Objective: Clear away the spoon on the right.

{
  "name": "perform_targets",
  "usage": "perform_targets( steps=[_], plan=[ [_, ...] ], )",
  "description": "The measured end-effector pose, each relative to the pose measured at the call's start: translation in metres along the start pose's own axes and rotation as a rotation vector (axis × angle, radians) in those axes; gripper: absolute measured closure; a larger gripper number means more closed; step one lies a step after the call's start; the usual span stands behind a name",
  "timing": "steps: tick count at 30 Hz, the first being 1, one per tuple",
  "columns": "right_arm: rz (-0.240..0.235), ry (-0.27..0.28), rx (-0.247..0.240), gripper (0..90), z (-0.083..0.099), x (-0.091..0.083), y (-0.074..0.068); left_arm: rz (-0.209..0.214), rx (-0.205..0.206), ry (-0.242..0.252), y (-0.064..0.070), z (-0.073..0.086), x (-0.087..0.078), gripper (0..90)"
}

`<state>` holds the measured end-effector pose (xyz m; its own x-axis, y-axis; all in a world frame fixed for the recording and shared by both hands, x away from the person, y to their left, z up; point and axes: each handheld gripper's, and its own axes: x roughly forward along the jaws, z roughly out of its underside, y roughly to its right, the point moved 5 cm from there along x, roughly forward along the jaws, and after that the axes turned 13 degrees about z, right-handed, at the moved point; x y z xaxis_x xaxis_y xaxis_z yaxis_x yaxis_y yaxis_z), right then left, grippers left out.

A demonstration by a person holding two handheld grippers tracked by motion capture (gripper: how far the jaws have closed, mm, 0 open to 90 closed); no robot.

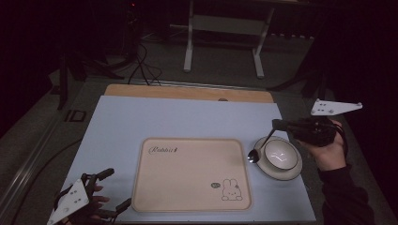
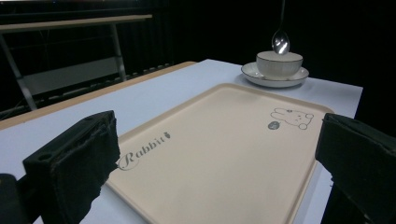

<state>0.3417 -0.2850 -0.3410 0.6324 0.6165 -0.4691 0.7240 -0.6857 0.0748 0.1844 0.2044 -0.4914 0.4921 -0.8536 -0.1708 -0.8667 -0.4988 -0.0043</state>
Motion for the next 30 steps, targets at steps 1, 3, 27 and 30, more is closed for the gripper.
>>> perform_targets(
  steps=[1, 3, 27, 30],
  plan=[
    [-0.011, 0.000, -0.011, 89.9, 0.000, 0.002, -0.002, 0.000, 0.000, 0.000, 0.000, 0.000, 0.000, 0.0],
    [-0.030, -0.005, -0.028, 89.9, -0.001, 0.005, -0.007, 0.000, 0.000, 0.000, 0.000, 0.000, 0.000, 0.0],
    [-0.223, -0.065, -0.170, 89.8, 0.012, 0.042, -0.059, 0.003, 0.002, 0.002, 0.001, 0.000, 0.000, 0.0],
    [-0.238, -0.073, -0.177, 89.9, 0.015, 0.046, -0.063, 0.004, 0.003, 0.000, 0.001, 0.000, 0.000, 0.0]
  ],
)
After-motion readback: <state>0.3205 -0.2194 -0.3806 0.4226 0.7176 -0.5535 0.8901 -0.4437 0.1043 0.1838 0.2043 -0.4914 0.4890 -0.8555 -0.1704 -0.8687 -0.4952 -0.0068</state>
